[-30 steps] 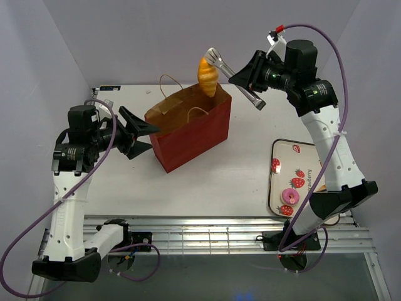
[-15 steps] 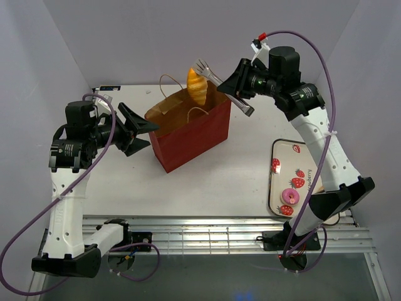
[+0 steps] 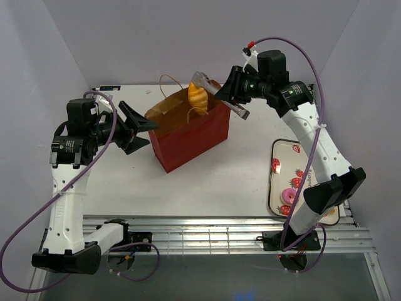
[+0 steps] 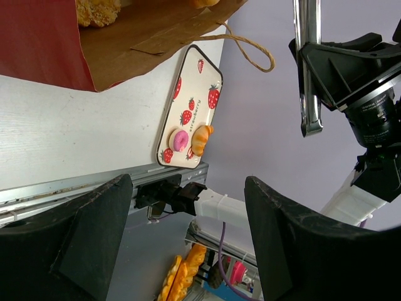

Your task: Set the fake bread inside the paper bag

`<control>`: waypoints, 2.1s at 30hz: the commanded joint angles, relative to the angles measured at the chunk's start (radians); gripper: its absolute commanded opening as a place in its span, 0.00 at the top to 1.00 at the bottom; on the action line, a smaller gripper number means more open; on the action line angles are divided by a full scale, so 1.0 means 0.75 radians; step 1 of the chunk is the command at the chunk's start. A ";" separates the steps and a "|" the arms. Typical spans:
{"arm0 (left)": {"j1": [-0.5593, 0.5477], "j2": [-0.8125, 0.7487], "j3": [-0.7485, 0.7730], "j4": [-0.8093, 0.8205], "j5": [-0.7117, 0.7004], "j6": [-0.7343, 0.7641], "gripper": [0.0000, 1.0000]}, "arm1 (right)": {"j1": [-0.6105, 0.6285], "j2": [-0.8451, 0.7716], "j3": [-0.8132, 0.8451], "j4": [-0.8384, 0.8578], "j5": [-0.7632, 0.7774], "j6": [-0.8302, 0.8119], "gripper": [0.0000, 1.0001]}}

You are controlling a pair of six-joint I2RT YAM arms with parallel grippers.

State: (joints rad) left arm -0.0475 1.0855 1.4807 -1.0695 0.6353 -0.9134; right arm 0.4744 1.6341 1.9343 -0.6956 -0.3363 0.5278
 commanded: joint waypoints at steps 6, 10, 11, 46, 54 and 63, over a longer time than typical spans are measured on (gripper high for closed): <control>0.006 0.019 0.055 0.006 -0.009 0.011 0.18 | 0.010 -0.005 0.080 -0.003 0.007 -0.082 0.55; 0.008 0.021 0.057 0.007 -0.015 0.003 0.18 | 0.010 -0.007 0.080 -0.026 0.009 -0.098 0.52; 0.006 0.021 0.059 0.009 -0.015 0.003 0.18 | 0.012 -0.007 0.080 -0.032 0.013 -0.106 0.52; 0.008 -0.048 -0.023 0.080 -0.013 -0.087 0.18 | 0.008 -0.620 -0.147 -0.430 0.507 -0.143 0.50; 0.008 -0.030 -0.029 0.101 0.067 -0.101 0.18 | 0.004 -0.680 -0.153 -0.733 0.816 -0.053 0.49; 0.008 0.068 0.001 0.137 0.274 -0.181 0.18 | -0.252 -0.706 -0.419 -0.813 0.788 -0.018 0.49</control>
State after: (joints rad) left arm -0.0475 1.1137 1.4631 -0.9939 0.7578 -1.0229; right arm 0.3489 1.1137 1.6623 -1.2858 0.2584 0.4953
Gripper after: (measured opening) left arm 0.825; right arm 0.513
